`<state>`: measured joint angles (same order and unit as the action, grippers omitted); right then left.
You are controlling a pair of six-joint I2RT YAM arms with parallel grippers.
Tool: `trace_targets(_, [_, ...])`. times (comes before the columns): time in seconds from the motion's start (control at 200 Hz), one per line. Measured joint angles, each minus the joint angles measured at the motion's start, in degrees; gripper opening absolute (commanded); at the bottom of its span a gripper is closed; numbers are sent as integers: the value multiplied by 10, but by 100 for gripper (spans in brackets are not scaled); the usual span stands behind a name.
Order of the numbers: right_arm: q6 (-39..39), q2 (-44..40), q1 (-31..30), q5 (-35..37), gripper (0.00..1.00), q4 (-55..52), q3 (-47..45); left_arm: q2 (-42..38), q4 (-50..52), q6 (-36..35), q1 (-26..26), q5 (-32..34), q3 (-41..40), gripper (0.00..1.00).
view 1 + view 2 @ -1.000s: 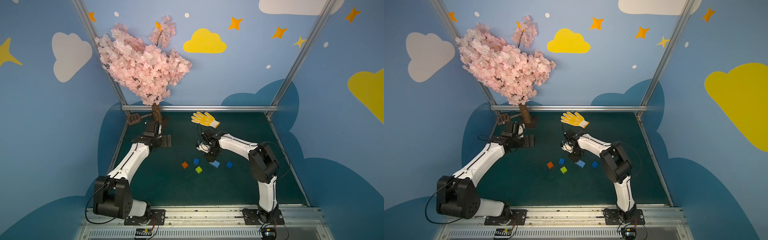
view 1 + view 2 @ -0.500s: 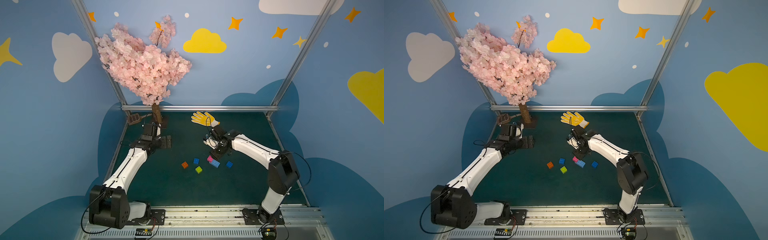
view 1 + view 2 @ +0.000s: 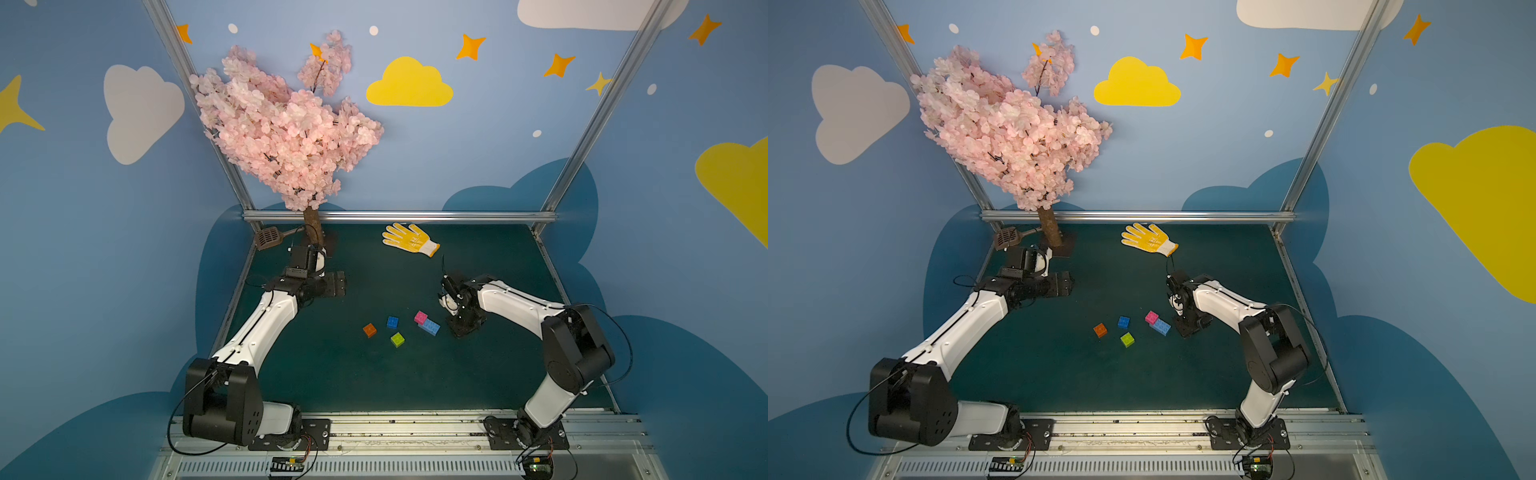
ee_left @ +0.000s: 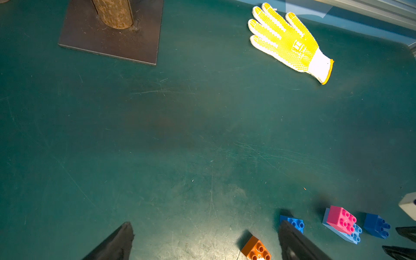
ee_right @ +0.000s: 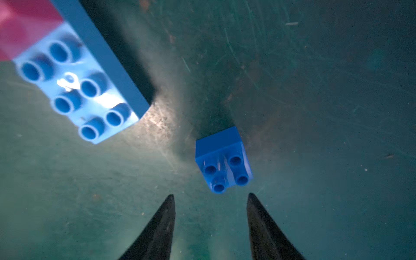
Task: Assemble the letter y with lego
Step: Pick up the lego brick from the center of the board.
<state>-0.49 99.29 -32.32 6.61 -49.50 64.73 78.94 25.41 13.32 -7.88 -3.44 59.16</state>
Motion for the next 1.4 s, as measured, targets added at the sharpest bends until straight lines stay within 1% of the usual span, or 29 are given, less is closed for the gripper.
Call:
trace_targets(0.501, [2, 47, 14, 13, 53, 22, 9, 3, 3, 0, 0, 2, 1, 100])
trace_targets(0.696, [1, 57, 16, 11, 47, 28, 27, 7, 5, 0, 0, 2, 4, 100])
trace_targets(0.796, [3, 57, 16, 6, 42, 30, 32, 7, 7, 0, 0, 2, 4, 100])
trace_targets(0.886, [5, 57, 16, 1, 34, 30, 33, 7, 7, 0, 0, 3, 4, 100])
trace_targets(0.981, [7, 57, 16, -2, 31, 30, 33, 7, 7, 0, 0, 4, 4, 100])
trace_targets(1.026, [7, 57, 16, -3, 32, 30, 33, 7, 7, 0, 0, 5, 4, 100])
trace_targets(1.101, [7, 57, 16, -4, 39, 30, 33, 7, 7, 1, 0, 6, 4, 100])
trace_targets(1.282, [10, 57, 16, -4, 41, 31, 33, 7, 7, 1, 0, 7, 4, 100])
trace_targets(1.402, [14, 57, 16, -4, 28, 33, 29, 7, 7, 1, 0, 7, 4, 100])
